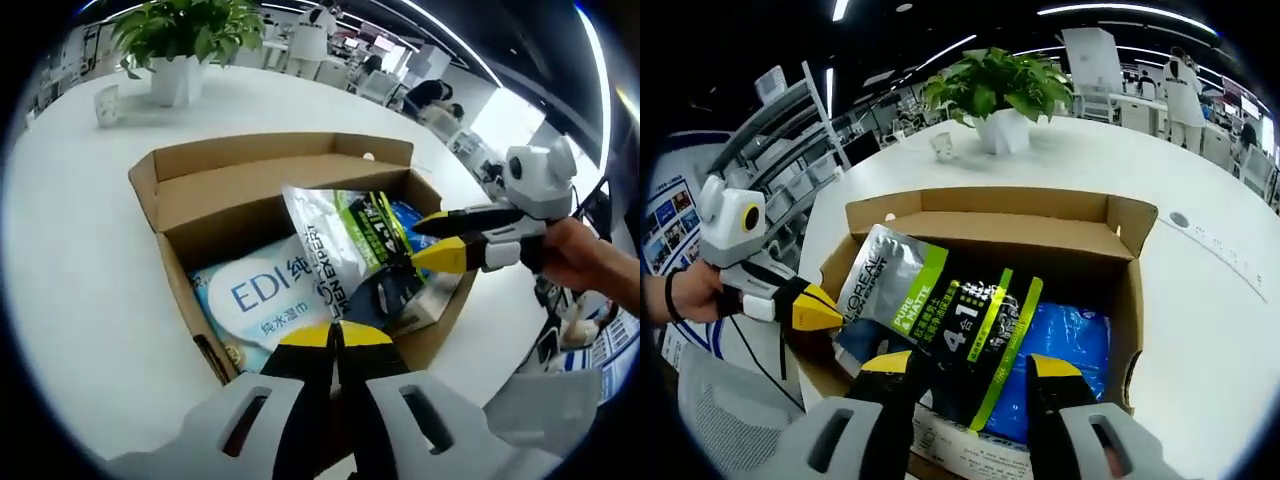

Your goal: Operate the shoe box by opening the lid, removing the specified soft item, and placing it in the target area until the item is outside and the box remains undamaged.

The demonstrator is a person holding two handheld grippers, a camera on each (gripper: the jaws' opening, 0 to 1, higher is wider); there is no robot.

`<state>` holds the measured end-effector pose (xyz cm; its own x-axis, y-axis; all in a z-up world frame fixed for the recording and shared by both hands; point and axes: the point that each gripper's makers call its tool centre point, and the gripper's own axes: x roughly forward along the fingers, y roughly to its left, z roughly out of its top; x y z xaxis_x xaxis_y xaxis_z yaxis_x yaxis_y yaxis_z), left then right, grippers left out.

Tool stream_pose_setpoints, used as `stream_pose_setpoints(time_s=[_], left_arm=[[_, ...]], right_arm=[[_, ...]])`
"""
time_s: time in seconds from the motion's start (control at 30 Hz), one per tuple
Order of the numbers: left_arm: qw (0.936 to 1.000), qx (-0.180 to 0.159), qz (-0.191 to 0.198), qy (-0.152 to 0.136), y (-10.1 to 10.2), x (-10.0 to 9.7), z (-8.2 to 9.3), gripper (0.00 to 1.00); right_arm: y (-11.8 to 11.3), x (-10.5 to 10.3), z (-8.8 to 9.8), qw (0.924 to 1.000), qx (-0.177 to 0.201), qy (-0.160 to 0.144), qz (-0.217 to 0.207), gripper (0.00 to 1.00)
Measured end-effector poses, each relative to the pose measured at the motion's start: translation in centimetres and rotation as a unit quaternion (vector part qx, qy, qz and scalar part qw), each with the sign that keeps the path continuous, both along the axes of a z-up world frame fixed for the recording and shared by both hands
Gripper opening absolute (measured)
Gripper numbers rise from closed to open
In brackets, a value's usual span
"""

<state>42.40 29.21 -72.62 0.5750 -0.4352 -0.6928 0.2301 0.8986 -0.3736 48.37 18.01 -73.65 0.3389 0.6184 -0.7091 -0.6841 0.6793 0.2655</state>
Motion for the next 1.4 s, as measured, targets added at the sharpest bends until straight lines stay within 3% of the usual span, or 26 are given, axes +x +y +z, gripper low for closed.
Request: stream_pose_setpoints(time_s=[0.27, 0.47, 0.57, 0.67, 0.77, 1.4], left_arm=[[1.0000, -0.002, 0.000, 0.002, 0.0, 0.1, -0.1, 0.00], [1.0000, -0.005, 0.003, 0.004, 0.0, 0.1, -0.1, 0.00], [1.0000, -0.007, 0.004, 0.005, 0.0, 0.1, -0.1, 0.00], [0.9999, -0.008, 0.006, 0.008, -0.1, 0.2, -0.2, 0.00], [0.9999, -0.007, 0.007, 0.007, -0.1, 0.1, -0.2, 0.00], [0.9999, -0.004, 0.011, -0.013, 0.2, 0.9, 1.7, 0.00]], right_arm=[[0.5, 0.3, -1.4, 0.9998, -0.008, 0.019, 0.004, 0.41], [0.9, 0.5, -1.0, 0.9998, 0.007, 0.019, -0.004, 0.35], [0.2, 1.2, -1.0, 0.9996, 0.010, 0.015, -0.019, 0.24], [-0.1, 2.0, -0.5, 0.9966, 0.045, 0.025, -0.065, 0.13], [-0.7, 2.1, -0.5, 0.9965, 0.038, 0.017, -0.072, 0.00], [-0.8, 2.0, 1.5, 0.9942, 0.064, 0.007, -0.087, 0.00]])
